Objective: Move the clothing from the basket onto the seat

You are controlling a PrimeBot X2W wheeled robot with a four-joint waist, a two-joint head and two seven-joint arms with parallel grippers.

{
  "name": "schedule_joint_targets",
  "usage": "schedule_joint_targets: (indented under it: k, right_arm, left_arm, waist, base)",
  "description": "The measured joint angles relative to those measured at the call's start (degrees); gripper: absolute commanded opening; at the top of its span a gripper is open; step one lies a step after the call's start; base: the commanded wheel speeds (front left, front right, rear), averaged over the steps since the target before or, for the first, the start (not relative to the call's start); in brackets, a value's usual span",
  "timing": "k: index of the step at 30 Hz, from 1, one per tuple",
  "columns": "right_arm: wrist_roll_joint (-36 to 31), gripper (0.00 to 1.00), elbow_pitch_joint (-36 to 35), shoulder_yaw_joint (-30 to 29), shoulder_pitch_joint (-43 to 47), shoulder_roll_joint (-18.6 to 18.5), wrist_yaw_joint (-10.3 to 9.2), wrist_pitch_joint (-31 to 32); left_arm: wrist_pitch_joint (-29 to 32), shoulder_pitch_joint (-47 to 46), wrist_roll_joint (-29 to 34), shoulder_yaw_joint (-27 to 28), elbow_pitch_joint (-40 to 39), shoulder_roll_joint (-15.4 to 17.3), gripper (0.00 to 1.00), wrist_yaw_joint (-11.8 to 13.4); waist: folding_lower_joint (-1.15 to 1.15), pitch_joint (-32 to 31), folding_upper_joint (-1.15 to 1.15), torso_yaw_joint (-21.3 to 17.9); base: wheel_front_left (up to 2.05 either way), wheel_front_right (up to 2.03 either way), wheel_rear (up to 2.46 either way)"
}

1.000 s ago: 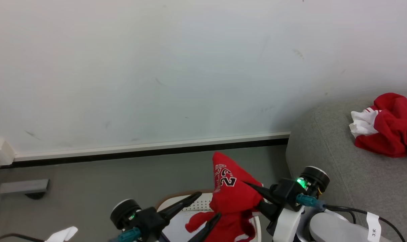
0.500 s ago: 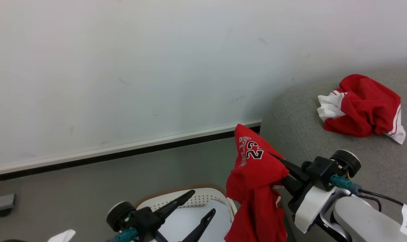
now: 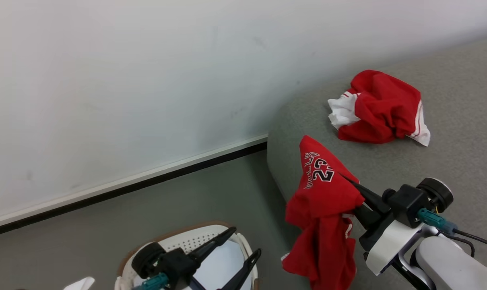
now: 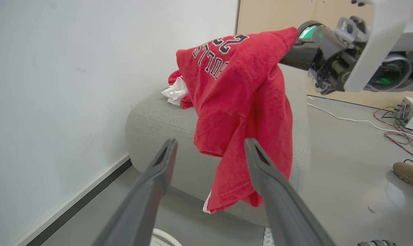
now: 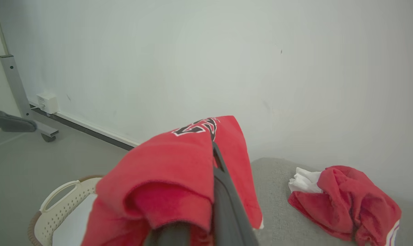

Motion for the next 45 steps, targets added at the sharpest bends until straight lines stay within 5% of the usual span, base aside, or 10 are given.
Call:
schedule_joint_targets:
  k: [11, 20, 28, 40, 45]
  right_arm:
    - [-2.65, 0.0, -2.53, -5.65, 3.78, 0.53, 0.0, 1.07]
    - [-8.84, 0.0, -2.15, -17.26, 2.28, 4.09, 0.0, 0.91]
    - [-16.68, 0.0, 0.83, -33.22, -12.51, 4.76, 0.0, 3.42]
    - [-31.61, 0.0, 3.03, -65.13, -28.65, 0.0, 0.0, 15.06]
    - [-38.32, 0.0, 4.65, -76.14, -26.29, 4.68, 0.0, 16.45]
  left_arm:
    - [-0.25, -0.03, 0.19, -0.09, 0.26, 0.0, 1.0, -0.36]
    - [0.2, -3.05, 1.11, 1.11, -2.18, 3.3, 1.0, -0.96]
    - [1.77, -10.22, 1.82, 3.52, -5.93, 7.36, 1.0, -2.36]
    - [1.67, -19.15, 2.16, 4.24, -9.39, 9.66, 1.0, -3.65]
    - [0.88, -20.07, 1.08, 5.28, -9.5, 8.49, 1.0, -3.52]
  waist:
    - [0.0, 2.0, 0.0, -2.8]
    - [0.0, 7.9, 0.0, -1.85]
    - [0.01, 17.87, 0.0, 0.31]
    - [0.02, 32.5, 0.0, 6.32]
    - [0.01, 36.18, 0.0, 9.58]
  base:
    - [0.0, 0.0, 0.0]
    - [0.0, 0.0, 0.0]
    - [0.0, 0.0, 0.0]
    - [0.0, 0.0, 0.0]
    - [0.0, 0.0, 0.0]
